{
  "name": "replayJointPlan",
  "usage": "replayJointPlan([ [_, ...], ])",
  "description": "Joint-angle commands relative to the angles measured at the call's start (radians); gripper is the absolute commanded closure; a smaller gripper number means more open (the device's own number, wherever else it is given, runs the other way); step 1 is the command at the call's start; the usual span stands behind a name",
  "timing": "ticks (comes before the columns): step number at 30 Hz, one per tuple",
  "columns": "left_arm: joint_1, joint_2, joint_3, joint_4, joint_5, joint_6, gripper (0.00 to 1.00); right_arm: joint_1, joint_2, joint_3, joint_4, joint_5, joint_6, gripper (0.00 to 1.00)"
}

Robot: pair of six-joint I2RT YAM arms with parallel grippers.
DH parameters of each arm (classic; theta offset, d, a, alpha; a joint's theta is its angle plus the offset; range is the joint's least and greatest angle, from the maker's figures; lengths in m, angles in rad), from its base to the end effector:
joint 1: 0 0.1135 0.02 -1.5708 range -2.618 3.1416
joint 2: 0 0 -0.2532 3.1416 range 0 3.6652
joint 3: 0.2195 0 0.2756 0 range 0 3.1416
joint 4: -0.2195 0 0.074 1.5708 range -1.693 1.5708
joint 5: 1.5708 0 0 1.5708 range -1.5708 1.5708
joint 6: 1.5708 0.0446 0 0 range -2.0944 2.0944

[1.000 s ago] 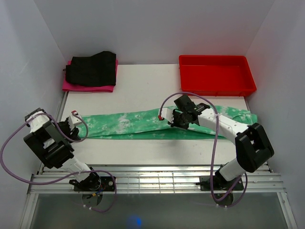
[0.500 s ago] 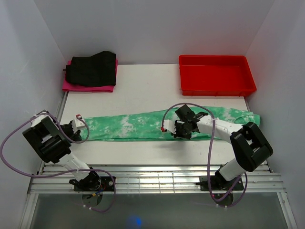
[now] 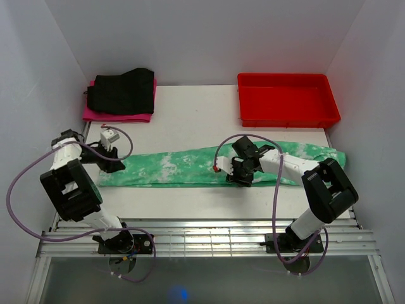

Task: Fold and stack the trousers
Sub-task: Fold the trousers

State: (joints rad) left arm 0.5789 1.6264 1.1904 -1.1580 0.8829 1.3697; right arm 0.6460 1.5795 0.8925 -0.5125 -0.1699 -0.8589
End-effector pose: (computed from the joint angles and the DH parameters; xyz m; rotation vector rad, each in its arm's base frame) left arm 0.2707 0.1358 0.2048 0.8912 2.1686 -0.6449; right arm 0.2438 0.1933 0.1326 -1.9113 1.9772 0.1779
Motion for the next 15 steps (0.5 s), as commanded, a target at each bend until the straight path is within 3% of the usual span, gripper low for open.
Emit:
replayJointPlan([
  [1,-0.076,-0.02,-0.129,0.217,-0.03,-0.354,0.45,-0.009,0.005,0.036,-0.023,-0.017,0.041,0.48],
  [3,-0.082,0.013,-0.161,0.303,-0.07,-0.417,0.51,-0.023,-0.041,0.062,-0.03,-0.014,0.075,0.33],
  [4,-0.082,0.032,-0.182,0.32,-0.091,-0.461,0.51,-0.031,-0.059,0.071,-0.035,-0.019,0.086,0.15],
  [6,-0.077,0.091,-0.189,0.371,-0.154,-0.517,0.55,-0.077,-0.105,0.1,-0.043,-0.039,0.119,0.03],
  [11,-0.05,0.17,-0.144,0.408,-0.252,-0.618,0.6,-0.309,-0.096,0.2,-0.133,-0.155,0.175,0.02],
  [15,0.028,0.234,-0.029,0.376,-0.299,-0.63,0.61,-0.425,-0.024,0.237,-0.216,-0.229,0.179,0.07],
])
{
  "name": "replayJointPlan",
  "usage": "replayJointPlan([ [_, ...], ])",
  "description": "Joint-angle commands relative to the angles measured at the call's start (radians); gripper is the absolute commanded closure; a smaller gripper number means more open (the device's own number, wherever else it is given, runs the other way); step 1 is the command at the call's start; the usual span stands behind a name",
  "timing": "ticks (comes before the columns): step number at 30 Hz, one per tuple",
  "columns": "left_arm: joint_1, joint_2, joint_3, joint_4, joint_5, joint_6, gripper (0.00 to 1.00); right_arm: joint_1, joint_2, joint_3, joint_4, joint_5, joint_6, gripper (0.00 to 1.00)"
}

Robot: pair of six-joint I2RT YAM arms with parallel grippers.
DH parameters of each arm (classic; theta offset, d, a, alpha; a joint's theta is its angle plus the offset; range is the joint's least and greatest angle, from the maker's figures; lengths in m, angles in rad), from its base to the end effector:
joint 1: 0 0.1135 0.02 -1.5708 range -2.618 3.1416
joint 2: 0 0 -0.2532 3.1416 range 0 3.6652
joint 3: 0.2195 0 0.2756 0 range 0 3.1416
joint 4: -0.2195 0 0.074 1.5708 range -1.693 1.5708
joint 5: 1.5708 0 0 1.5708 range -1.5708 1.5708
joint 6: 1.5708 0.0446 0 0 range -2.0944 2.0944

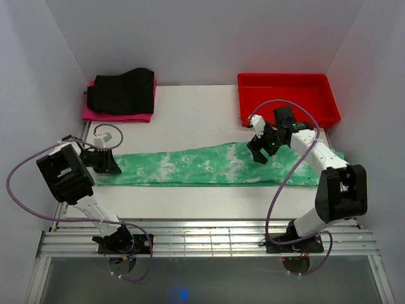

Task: Fold and stack the trousers
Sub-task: Fold the trousers

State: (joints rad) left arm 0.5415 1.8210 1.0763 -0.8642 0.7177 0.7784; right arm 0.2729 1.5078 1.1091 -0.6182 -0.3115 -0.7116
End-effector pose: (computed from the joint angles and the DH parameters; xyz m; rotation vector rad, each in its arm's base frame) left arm 0.2868 0.1383 0.1131 0.2905 2.5990 -0.8055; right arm 0.3204 0.1039 0.2180 -1.2938 2.1740 0.2310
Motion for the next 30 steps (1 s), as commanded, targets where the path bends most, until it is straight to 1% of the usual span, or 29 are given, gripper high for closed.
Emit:
replayJointPlan([
  [1,0.086,0.043,0.111,0.044,-0.083,-0.036,0.59,-0.061,0.078,0.014,-0.112,-0.087,0.034,0.09],
  [3,0.13,0.029,0.18,-0.001,-0.008,-0.048,0.53,-0.089,0.109,-0.008,-0.103,-0.087,0.04,0.1],
  [4,0.144,0.02,0.194,-0.019,0.024,-0.059,0.48,-0.098,0.126,-0.012,-0.095,-0.093,0.047,0.1],
  [5,0.156,0.008,0.203,-0.054,0.084,-0.068,0.45,-0.116,0.161,-0.014,-0.092,-0.1,0.06,0.1],
  [7,0.182,-0.023,0.203,-0.067,0.097,-0.117,0.41,-0.129,0.195,-0.015,-0.092,-0.106,0.064,0.11],
  [10,0.192,-0.046,0.171,-0.071,0.075,-0.146,0.37,-0.135,0.256,-0.025,-0.086,-0.103,0.07,0.11],
  [12,0.202,-0.046,0.146,-0.061,0.091,-0.16,0.36,-0.135,0.276,-0.028,-0.077,-0.103,0.078,0.12],
  [16,0.215,0.027,0.108,-0.027,0.103,-0.2,0.36,-0.136,0.295,-0.022,-0.074,-0.107,0.078,0.12],
  [19,0.245,0.057,0.093,0.036,0.109,-0.277,0.36,-0.136,0.295,-0.008,-0.077,-0.109,0.077,0.12],
  [20,0.256,0.067,0.09,0.081,0.103,-0.322,0.36,-0.136,0.293,-0.005,-0.078,-0.11,0.075,0.12],
  [23,0.297,0.063,0.077,0.146,0.077,-0.369,0.36,-0.136,0.295,0.012,-0.092,-0.121,0.072,0.12],
  [27,0.328,0.044,0.063,0.169,0.049,-0.343,0.36,-0.136,0.287,0.009,-0.1,-0.136,0.063,0.12],
  [30,0.336,0.072,0.054,0.166,0.034,-0.314,0.35,-0.136,0.289,0.0,-0.101,-0.147,0.052,0.12],
])
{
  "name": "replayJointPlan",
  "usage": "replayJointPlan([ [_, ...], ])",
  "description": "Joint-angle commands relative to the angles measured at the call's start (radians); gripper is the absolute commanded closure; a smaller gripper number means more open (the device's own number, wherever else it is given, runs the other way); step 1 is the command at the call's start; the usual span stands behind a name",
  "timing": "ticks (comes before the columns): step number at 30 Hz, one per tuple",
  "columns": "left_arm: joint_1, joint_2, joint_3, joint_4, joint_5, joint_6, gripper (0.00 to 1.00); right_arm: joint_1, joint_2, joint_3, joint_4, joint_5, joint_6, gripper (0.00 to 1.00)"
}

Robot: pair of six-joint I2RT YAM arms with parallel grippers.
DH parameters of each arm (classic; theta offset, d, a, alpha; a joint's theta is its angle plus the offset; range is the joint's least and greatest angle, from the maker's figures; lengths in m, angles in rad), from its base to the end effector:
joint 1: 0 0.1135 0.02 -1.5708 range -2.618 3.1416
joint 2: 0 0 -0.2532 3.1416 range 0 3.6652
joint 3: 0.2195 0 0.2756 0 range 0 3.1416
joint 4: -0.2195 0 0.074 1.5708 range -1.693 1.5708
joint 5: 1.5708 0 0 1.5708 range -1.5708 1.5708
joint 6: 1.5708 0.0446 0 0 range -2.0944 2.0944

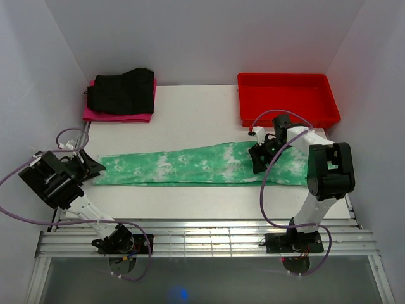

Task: Fold and stack the trousers
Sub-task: Fold the trousers

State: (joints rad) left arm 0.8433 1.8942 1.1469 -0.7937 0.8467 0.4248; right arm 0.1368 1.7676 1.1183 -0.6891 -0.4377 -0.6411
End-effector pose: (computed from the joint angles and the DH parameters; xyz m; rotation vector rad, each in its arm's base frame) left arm 0.2521 0.2329 0.1113 -0.4982 2.4260 -0.8772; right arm 0.3406 0.0660 0.1357 -1.1149 2.5311 0.5150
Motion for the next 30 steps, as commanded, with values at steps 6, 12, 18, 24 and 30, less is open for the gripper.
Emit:
replayJointPlan([
  [6,0.088,0.026,0.039,0.087,-0.016,-0.011,0.35,0.0,0.061,-0.009,-0.026,-0.021,-0.034,0.12],
  [12,0.097,0.06,0.18,-0.033,-0.084,0.051,0.35,0.001,0.089,-0.005,-0.026,-0.022,-0.038,0.13],
  [18,0.085,0.075,0.113,-0.006,-0.094,0.08,0.34,0.0,0.105,0.012,-0.039,-0.027,-0.045,0.13],
  [24,-0.018,0.098,-0.027,0.079,-0.097,0.027,0.35,0.001,0.104,0.024,-0.05,-0.015,-0.049,0.13],
  [30,-0.066,0.167,-0.039,0.148,-0.034,-0.076,0.43,0.001,0.11,0.044,-0.056,-0.027,-0.038,0.14],
])
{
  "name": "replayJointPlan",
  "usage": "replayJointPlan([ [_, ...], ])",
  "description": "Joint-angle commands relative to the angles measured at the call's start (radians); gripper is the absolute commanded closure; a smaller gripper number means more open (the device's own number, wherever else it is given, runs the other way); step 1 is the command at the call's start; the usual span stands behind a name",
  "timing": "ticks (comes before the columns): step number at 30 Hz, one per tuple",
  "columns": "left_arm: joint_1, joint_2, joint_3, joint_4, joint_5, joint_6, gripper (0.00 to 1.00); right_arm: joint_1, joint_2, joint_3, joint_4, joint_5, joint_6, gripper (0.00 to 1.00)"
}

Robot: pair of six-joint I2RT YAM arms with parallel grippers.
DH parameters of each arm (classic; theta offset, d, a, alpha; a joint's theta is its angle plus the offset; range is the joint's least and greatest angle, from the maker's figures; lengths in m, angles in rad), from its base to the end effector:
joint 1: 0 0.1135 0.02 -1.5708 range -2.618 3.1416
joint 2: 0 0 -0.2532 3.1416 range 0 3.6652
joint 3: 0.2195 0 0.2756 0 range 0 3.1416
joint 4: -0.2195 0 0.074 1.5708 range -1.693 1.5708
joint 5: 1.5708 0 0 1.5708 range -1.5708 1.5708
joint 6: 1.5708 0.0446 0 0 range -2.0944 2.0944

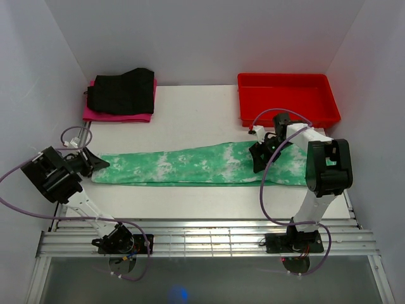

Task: Fold and stack the trousers
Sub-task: Fold the trousers

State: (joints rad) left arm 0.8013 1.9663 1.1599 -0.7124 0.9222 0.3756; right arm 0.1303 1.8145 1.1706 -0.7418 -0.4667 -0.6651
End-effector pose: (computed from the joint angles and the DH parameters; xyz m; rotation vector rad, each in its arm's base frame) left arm 0.2706 0.2283 0.0937 -0.4801 2.3693 -0.9641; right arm 0.3476 0.0658 0.1338 -1.1360 2.5456 0.5705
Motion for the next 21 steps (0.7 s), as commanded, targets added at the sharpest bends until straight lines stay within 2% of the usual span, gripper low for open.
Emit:
replayJointPlan([
  [1,-0.027,0.098,-0.04,0.067,-0.099,-0.038,0.46,0.009,0.063,-0.006,-0.007,-0.001,-0.013,0.14],
  [2,-0.027,0.092,-0.036,0.068,-0.089,-0.044,0.56,0.009,0.062,-0.005,-0.008,-0.003,-0.013,0.15],
  [4,-0.028,0.065,-0.028,0.065,-0.065,-0.049,0.69,0.012,0.055,-0.008,-0.01,-0.009,-0.013,0.17],
  [5,-0.028,0.024,-0.017,0.064,-0.054,-0.053,0.83,0.014,0.054,-0.008,-0.014,-0.021,-0.013,0.17],
  [7,-0.027,-0.015,0.01,0.027,-0.04,-0.058,1.0,0.025,0.043,-0.018,-0.014,-0.03,-0.013,0.19],
  [10,-0.021,-0.063,0.125,-0.074,-0.003,-0.049,1.0,0.06,0.019,-0.038,-0.001,-0.052,-0.007,0.19],
  [14,-0.011,-0.084,0.338,-0.232,-0.036,-0.015,1.0,0.117,-0.009,-0.023,0.002,-0.115,0.028,0.18],
  [15,-0.01,-0.087,0.422,-0.26,-0.043,0.002,1.0,0.121,-0.02,-0.014,-0.002,-0.15,0.033,0.16],
  [19,-0.022,-0.103,0.584,-0.395,-0.075,0.061,1.0,0.115,-0.073,0.026,-0.036,-0.223,0.035,0.1],
  [21,-0.066,-0.101,0.656,-0.494,-0.074,0.115,1.0,0.094,-0.112,0.05,-0.05,-0.246,0.047,0.07],
])
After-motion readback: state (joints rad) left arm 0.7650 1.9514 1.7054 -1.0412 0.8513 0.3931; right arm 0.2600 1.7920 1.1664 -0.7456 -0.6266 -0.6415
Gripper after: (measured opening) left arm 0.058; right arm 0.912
